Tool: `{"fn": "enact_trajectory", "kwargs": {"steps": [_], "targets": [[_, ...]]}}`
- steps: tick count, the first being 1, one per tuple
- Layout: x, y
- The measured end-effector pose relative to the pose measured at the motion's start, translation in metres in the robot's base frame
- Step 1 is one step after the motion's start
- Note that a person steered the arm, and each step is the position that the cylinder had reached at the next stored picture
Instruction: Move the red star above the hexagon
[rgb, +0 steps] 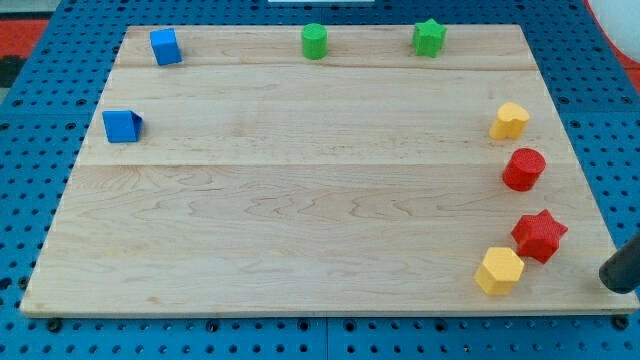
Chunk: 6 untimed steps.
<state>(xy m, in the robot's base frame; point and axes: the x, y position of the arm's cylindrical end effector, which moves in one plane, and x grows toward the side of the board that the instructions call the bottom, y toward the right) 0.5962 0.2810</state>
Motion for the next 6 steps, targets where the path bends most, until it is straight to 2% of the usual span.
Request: {"fn": "enact_trajectory", "kwargs": {"steps": [2, 4, 6], "targets": [[-0.016, -0.014], [-0.071, -0.060], [-0.077, -0.062]]}}
